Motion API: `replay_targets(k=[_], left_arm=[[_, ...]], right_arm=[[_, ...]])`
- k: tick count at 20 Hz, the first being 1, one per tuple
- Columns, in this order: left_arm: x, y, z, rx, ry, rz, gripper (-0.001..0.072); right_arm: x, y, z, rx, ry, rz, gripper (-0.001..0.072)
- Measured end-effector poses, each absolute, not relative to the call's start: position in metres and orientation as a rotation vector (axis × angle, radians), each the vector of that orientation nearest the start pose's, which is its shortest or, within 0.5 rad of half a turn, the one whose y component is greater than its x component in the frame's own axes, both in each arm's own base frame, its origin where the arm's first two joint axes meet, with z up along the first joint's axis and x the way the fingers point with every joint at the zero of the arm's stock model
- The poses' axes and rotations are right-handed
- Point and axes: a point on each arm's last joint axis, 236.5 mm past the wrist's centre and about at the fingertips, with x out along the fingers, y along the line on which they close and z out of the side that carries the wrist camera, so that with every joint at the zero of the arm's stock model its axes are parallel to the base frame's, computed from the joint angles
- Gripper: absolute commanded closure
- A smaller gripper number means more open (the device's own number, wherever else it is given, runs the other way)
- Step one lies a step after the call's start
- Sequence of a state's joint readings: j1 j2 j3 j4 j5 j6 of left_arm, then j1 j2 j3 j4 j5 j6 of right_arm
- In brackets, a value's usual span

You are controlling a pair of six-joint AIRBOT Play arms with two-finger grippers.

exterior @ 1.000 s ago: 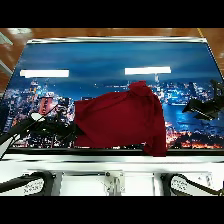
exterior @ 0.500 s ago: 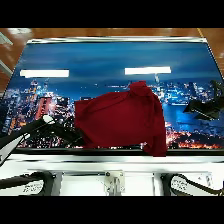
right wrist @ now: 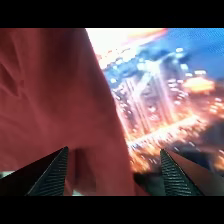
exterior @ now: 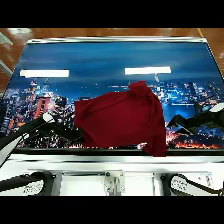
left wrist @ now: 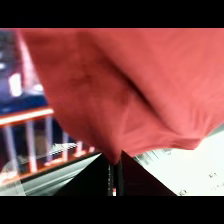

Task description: Fold the shirts.

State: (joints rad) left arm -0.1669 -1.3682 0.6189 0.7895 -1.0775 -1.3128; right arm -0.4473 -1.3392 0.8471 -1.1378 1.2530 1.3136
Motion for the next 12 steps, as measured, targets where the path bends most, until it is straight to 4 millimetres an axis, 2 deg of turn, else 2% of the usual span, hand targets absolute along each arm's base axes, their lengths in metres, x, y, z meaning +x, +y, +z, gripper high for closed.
replay_targets(k=[7, 8, 10, 11, 12], left_arm=[[0.226, -0.186, -0.106, -0.552, 1.658, -0.483, 0.0668], [0.227, -0.185, -0.106, -0.554, 1.653, -0.48, 0.0668], [0.229, -0.185, -0.104, -0.557, 1.645, -0.476, 0.0668], [0.231, -0.185, -0.103, -0.557, 1.638, -0.475, 0.0669], [0.233, -0.184, -0.102, -0.559, 1.628, -0.473, 0.0669]], right_arm=[[0.28, -0.005, -0.109, 0.695, 1.548, 0.09, 0.0034], [0.28, 0.0, -0.113, 0.694, 1.557, 0.099, 0.0089], [0.28, 0.008, -0.118, 0.688, 1.572, 0.113, 0.0443], [0.281, 0.011, -0.12, 0.682, 1.576, 0.119, 0.0594], [0.282, 0.014, -0.121, 0.681, 1.576, 0.12, 0.0642]])
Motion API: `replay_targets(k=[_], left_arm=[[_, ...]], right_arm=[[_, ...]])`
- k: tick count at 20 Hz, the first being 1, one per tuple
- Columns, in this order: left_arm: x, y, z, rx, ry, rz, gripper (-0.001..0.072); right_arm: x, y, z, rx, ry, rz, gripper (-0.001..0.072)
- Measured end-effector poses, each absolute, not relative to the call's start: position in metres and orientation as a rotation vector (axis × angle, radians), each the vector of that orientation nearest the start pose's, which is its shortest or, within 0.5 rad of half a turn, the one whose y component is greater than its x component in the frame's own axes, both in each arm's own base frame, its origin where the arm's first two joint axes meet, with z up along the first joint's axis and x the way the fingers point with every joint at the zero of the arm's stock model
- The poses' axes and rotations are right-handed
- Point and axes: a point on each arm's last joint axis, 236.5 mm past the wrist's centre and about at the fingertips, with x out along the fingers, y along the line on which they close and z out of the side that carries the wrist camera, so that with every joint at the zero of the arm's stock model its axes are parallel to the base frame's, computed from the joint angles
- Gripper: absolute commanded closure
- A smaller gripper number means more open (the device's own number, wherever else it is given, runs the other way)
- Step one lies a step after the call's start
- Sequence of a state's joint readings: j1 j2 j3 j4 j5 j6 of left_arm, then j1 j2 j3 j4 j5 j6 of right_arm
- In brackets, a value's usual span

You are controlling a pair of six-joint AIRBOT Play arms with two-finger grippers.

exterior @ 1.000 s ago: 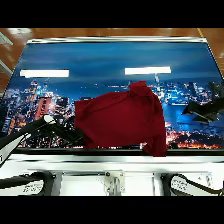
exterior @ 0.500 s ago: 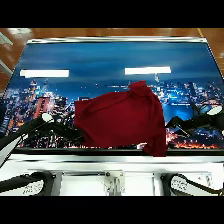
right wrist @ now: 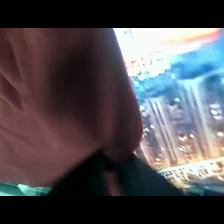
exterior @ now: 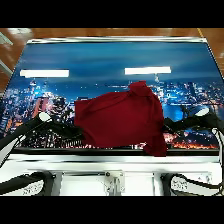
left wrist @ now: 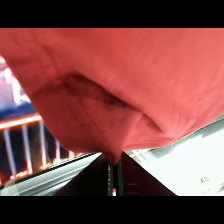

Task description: Fold the shirts.

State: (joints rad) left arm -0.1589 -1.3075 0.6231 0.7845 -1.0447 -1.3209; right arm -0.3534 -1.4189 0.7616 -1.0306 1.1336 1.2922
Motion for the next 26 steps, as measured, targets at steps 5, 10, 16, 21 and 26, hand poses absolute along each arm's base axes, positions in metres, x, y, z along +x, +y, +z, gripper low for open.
replay_targets(k=[5, 10, 16, 21, 26], left_arm=[[0.253, -0.174, -0.084, -0.53, 1.528, -0.45, 0.067], [0.304, -0.156, -0.002, -0.398, 1.251, -0.432, 0.067], [0.349, -0.149, 0.225, -0.293, 0.66, -0.491, 0.067], [0.306, -0.131, 0.409, -0.222, 0.204, -0.499, 0.067], [0.25, -0.111, 0.479, -0.136, 0.028, -0.462, 0.067]], right_arm=[[0.293, 0.016, -0.111, 0.64, 1.536, 0.145, 0.0643], [0.346, 0.001, -0.018, 0.456, 1.236, 0.205, 0.0643], [0.372, 0.001, 0.23, 0.196, 0.61, 0.23, 0.0643], [0.303, 0.024, 0.406, 0.072, 0.175, 0.205, 0.0643], [0.24, 0.045, 0.486, 0.022, -0.042, 0.203, 0.0643]])
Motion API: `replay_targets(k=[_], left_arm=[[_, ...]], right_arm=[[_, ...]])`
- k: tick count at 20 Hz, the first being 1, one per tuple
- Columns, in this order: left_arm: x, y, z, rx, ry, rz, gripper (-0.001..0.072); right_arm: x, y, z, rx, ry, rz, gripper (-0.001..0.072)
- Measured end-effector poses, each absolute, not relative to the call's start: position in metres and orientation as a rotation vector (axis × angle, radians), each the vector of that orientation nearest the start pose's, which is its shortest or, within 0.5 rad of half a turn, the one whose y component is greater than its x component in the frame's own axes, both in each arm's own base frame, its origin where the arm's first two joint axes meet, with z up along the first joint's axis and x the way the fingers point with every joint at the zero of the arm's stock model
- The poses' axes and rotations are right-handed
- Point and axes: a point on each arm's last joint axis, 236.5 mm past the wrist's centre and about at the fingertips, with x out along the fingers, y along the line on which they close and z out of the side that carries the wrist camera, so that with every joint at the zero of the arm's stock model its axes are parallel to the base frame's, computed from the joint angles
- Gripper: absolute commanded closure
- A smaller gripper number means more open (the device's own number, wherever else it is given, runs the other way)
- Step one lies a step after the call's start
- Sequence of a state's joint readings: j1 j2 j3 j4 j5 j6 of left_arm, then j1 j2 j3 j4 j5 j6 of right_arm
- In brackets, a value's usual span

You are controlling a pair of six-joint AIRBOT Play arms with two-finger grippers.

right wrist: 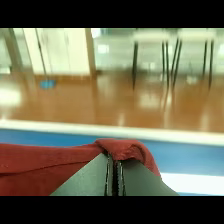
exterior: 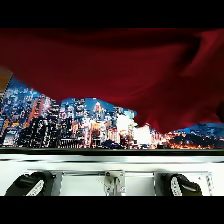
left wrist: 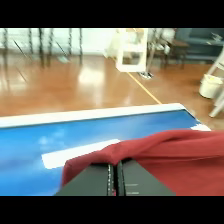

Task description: Fold the shirts.

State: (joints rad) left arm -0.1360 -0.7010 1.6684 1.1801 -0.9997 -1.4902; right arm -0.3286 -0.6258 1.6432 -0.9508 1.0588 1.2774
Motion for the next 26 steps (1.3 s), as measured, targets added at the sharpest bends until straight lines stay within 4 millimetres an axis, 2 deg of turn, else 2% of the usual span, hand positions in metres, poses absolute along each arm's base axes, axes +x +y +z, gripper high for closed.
replay_targets(k=[2, 5, 8, 11, 16, 20, 22, 26], left_arm=[[0.24, -0.103, 0.481, -0.111, 0.03, -0.434, 0.067], [0.232, -0.092, 0.476, -0.08, 0.053, -0.389, 0.067], [0.229, -0.078, 0.466, -0.047, 0.095, -0.331, 0.067], [0.228, -0.065, 0.445, -0.014, 0.177, -0.275, 0.0669], [0.232, -0.051, 0.398, 0.018, 0.352, -0.216, 0.0669], [0.242, -0.036, 0.375, 0.046, 0.429, -0.151, 0.0669], [0.253, -0.03, 0.364, 0.062, 0.471, -0.119, 0.0669], [0.297, -0.039, 0.325, 0.066, 0.613, -0.131, 0.0668]], right_arm=[[0.229, 0.049, 0.498, 0.018, -0.075, 0.205, 0.0643], [0.221, 0.052, 0.502, 0.012, -0.081, 0.208, 0.0643], [0.214, 0.05, 0.505, -0.013, -0.082, 0.185, 0.0643], [0.21, 0.042, 0.502, -0.034, -0.053, 0.144, 0.0643], [0.211, 0.026, 0.454, 0.001, 0.158, 0.079, 0.0643], [0.222, 0.015, 0.434, 0.035, 0.25, 0.05, 0.0644], [0.24, 0.008, 0.415, 0.068, 0.336, 0.048, 0.0644], [0.301, -0.009, 0.347, 0.154, 0.604, 0.075, 0.0643]])
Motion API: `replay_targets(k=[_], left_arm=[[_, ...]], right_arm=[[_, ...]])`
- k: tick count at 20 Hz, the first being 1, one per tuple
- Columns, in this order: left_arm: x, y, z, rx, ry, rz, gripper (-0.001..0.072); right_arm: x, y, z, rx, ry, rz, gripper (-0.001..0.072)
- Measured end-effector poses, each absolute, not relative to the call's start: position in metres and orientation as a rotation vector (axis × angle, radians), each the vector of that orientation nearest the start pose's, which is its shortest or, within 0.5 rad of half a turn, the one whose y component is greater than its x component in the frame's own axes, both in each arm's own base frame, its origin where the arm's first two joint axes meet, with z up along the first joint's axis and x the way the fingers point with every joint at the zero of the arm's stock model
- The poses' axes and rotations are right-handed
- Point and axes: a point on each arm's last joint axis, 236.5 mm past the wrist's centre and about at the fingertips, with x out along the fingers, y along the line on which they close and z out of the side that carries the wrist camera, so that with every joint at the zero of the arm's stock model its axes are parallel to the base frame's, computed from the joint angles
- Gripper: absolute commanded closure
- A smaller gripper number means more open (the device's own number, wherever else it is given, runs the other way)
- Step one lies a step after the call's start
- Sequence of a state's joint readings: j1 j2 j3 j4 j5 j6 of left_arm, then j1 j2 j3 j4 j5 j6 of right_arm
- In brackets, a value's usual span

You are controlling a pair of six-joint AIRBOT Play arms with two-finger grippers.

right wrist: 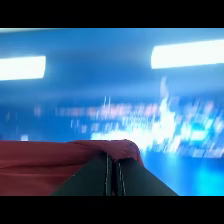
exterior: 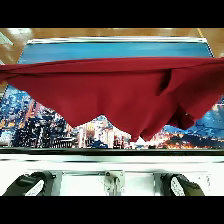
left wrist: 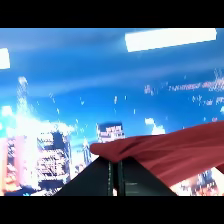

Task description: Fold the shirts.

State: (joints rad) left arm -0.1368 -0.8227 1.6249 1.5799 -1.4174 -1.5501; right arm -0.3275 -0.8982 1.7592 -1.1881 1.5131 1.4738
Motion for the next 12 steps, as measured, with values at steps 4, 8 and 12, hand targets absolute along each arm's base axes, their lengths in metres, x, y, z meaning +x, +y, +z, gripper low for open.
replay_targets(k=[4, 8, 12], left_arm=[[0.36, -0.057, 0.258, 0.056, 0.804, -0.165, 0.0669], [0.434, -0.062, 0.186, 0.009, 0.908, -0.135, 0.0667], [0.49, -0.053, 0.124, -0.081, 0.947, -0.062, 0.0667]], right_arm=[[0.38, -0.028, 0.272, 0.241, 0.797, 0.1, 0.0643], [0.471, -0.036, 0.191, 0.255, 0.865, 0.132, 0.0643], [0.546, -0.024, 0.12, 0.272, 0.844, 0.137, 0.0643]])
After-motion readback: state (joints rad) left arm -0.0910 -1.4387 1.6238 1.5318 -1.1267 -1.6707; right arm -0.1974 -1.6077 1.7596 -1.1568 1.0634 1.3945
